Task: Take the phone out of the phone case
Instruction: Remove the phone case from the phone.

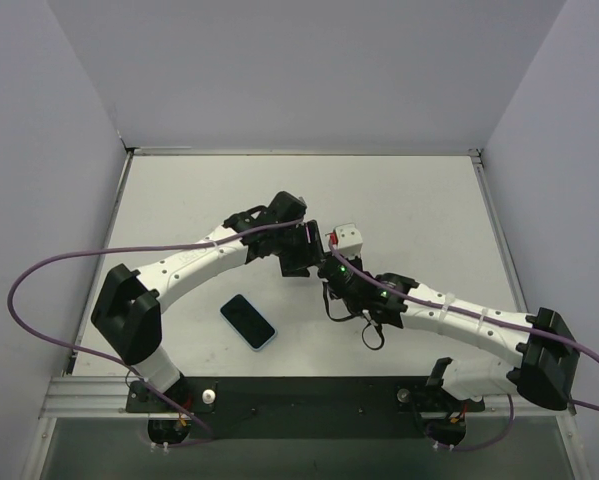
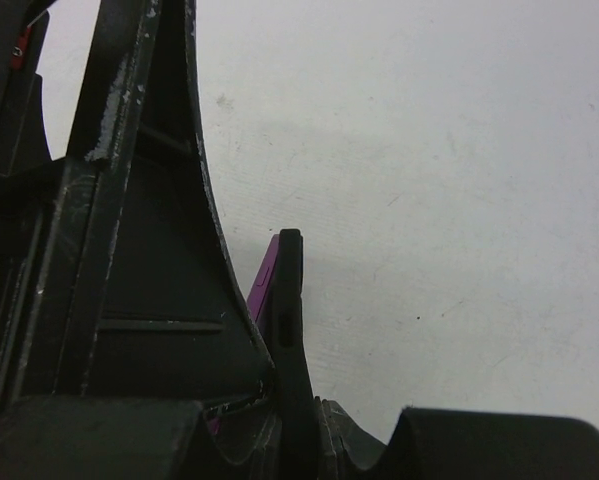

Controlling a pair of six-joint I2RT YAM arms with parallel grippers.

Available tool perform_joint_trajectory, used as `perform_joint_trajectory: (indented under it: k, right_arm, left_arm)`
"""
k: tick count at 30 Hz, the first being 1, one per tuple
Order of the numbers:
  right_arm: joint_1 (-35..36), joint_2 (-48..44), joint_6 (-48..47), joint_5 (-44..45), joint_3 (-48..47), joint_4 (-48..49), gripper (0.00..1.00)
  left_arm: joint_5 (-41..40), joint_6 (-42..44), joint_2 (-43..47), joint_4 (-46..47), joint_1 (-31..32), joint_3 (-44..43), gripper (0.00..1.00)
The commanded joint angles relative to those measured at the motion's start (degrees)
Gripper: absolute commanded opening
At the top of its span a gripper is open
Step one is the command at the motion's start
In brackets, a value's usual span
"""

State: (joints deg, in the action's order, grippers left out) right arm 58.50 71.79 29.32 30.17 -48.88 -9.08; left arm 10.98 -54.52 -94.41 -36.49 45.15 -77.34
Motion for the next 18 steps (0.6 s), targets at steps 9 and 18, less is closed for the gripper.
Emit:
perform_joint_trajectory:
  k: [9,18]
  right_arm:
    - [0.9,-0.2,-2.2,7.7,-4.6,7.3,0.00]
    - [2.4,1.7,-3.8,9.5,-5.2,8.2,0.00]
  left_arm:
    - [-1.6,-16.3,-2.3,-11.6,2.3,-0.6,0.60]
    - [-0.3,-16.6,-3.2,-11.9,2.4,0.4,0.55]
